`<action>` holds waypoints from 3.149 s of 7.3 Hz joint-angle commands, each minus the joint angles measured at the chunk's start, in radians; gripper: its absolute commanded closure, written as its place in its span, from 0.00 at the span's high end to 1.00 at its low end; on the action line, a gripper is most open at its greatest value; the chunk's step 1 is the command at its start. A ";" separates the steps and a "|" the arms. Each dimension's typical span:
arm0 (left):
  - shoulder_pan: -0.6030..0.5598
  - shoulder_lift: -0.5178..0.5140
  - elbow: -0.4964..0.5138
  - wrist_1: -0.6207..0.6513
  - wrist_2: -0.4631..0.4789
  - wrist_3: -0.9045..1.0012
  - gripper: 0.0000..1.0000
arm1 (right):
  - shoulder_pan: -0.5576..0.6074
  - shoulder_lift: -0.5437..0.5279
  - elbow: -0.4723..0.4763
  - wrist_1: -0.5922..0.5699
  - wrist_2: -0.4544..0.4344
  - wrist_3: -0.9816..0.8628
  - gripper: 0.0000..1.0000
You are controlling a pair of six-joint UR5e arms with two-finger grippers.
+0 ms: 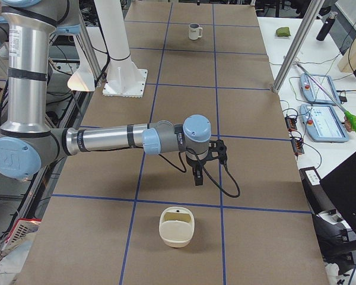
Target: Left arm hands cup to right arm to dump lemon
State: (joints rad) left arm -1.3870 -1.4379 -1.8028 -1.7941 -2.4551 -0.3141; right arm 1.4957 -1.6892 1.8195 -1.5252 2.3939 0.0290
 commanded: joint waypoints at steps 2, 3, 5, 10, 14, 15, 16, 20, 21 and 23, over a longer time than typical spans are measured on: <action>0.149 -0.001 0.019 -0.011 0.007 -0.087 1.00 | 0.001 -0.006 0.000 0.002 0.011 -0.003 1.00; 0.204 -0.010 0.040 -0.022 0.051 -0.092 1.00 | 0.000 -0.007 -0.002 0.002 0.017 -0.004 1.00; 0.253 -0.025 0.066 -0.028 0.070 -0.089 1.00 | 0.000 -0.009 -0.002 0.000 0.051 -0.004 1.00; 0.270 -0.134 0.171 -0.033 0.091 -0.088 0.96 | 0.000 -0.009 -0.006 0.000 0.053 -0.004 1.00; 0.286 -0.133 0.160 -0.068 0.079 -0.158 0.00 | -0.005 -0.007 0.000 0.016 0.064 -0.001 1.00; 0.287 -0.151 0.128 -0.059 0.056 -0.313 0.00 | -0.018 -0.007 -0.003 0.072 0.095 0.005 1.00; 0.287 -0.171 0.096 -0.057 0.026 -0.403 0.00 | -0.034 -0.007 -0.003 0.124 0.137 0.009 1.00; 0.339 -0.453 0.095 -0.056 -0.041 -0.890 0.00 | -0.224 0.072 -0.008 0.590 0.093 0.550 1.00; 0.395 -0.548 0.112 -0.033 -0.033 -0.999 0.00 | -0.289 0.145 -0.006 0.623 0.040 0.598 1.00; 0.433 -0.724 0.137 0.098 -0.006 -1.068 0.00 | -0.363 0.274 0.007 0.631 -0.085 0.724 0.99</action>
State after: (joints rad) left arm -0.9822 -2.0519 -1.6810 -1.7727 -2.4794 -1.3297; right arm 1.1806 -1.4983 1.8203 -0.9100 2.3846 0.6710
